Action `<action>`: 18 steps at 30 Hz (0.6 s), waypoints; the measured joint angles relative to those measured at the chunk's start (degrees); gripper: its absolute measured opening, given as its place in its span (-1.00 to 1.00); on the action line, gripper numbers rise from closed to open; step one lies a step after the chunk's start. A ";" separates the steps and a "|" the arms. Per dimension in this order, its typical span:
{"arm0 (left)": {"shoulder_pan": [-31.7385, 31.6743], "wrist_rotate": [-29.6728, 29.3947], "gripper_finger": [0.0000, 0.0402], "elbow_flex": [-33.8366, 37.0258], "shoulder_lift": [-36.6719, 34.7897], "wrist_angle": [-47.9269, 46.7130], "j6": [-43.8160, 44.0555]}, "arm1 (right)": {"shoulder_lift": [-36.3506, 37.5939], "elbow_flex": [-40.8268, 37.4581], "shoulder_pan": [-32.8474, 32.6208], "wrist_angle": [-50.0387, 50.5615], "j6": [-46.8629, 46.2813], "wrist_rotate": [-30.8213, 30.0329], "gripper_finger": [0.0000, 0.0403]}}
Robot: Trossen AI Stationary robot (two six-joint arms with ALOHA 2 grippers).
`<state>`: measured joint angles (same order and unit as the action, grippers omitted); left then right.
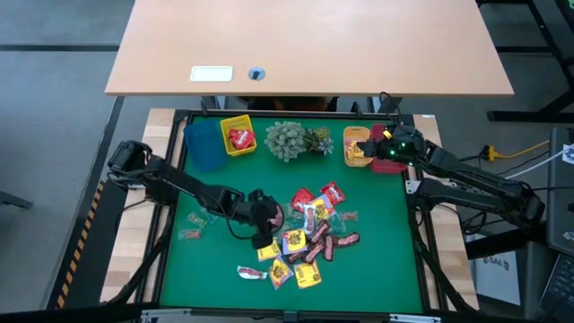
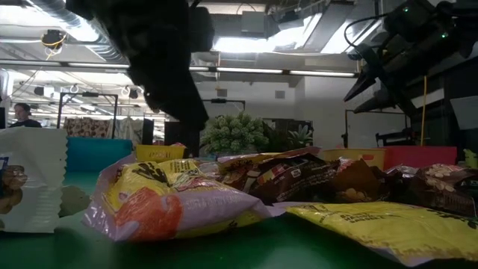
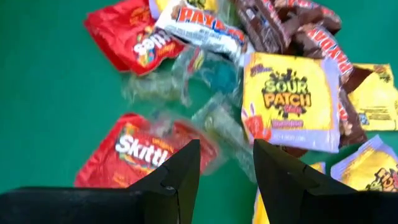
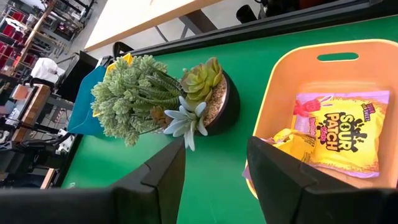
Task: Sort candy
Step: Put the red gummy into the blue bin
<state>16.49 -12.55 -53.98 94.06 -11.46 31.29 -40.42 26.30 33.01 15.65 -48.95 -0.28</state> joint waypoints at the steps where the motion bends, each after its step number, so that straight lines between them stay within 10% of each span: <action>1: 0.26 0.01 -0.33 0.00 0.04 -0.11 0.11 | 0.00 0.00 0.00 0.01 -0.01 0.14 -0.14; 18: 0.38 -0.49 -0.33 0.00 8.79 2.24 1.59 | 0.00 0.00 0.00 0.05 0.00 0.31 -0.14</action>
<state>16.87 -13.04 -53.98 102.85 -9.22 32.88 -40.42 26.30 33.01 15.70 -48.95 0.03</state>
